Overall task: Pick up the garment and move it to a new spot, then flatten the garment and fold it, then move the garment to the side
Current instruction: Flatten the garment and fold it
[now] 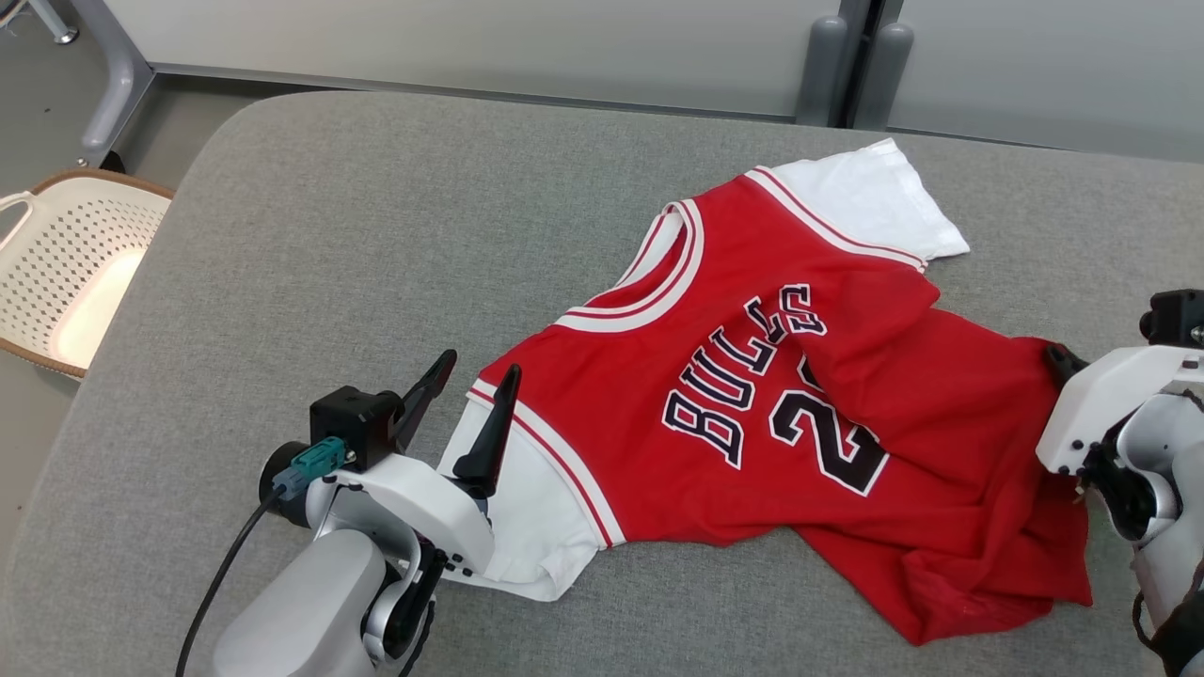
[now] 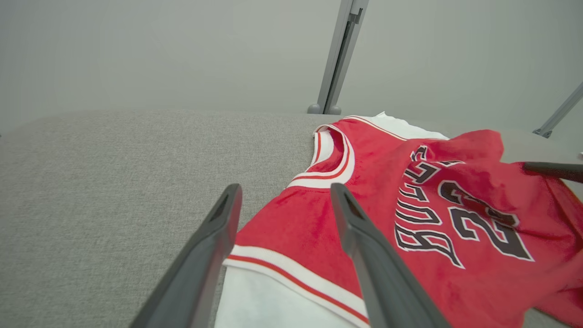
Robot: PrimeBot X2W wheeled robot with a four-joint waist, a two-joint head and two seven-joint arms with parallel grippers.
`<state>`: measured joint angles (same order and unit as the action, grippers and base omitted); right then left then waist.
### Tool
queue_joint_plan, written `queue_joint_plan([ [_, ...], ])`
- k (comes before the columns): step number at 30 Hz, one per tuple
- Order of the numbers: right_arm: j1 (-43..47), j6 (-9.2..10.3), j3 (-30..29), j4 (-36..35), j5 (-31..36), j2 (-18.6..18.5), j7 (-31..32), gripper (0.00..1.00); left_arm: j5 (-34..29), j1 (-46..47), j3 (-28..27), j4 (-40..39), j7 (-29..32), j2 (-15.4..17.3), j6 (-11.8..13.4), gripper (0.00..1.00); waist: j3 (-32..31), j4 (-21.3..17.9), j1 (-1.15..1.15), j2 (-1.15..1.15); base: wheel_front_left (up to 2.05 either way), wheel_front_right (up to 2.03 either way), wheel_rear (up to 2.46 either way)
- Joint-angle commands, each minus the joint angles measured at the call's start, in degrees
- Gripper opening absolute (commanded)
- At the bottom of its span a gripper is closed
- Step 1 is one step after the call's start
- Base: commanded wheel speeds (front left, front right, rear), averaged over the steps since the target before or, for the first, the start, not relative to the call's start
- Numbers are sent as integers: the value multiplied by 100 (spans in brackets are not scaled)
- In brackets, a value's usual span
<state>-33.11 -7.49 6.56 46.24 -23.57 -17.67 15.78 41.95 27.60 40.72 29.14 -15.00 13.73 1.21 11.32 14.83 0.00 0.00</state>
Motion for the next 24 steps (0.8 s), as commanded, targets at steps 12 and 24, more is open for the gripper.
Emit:
queue_joint_plan([
  [12, -795, -1, -1135, -57, -758, -64, -304, 0, -239, -176, -297, 224, -16, -206, -212, 100, -307, -61, 0, 0, 0, 0, 0],
  [24, -1657, -1, -2924, 914, -244, 111, -1309, 100, -486, -337, -501, 328, -16, -380, -369, 100, -326, 71, 0, 0, 0, 0, 0],
])
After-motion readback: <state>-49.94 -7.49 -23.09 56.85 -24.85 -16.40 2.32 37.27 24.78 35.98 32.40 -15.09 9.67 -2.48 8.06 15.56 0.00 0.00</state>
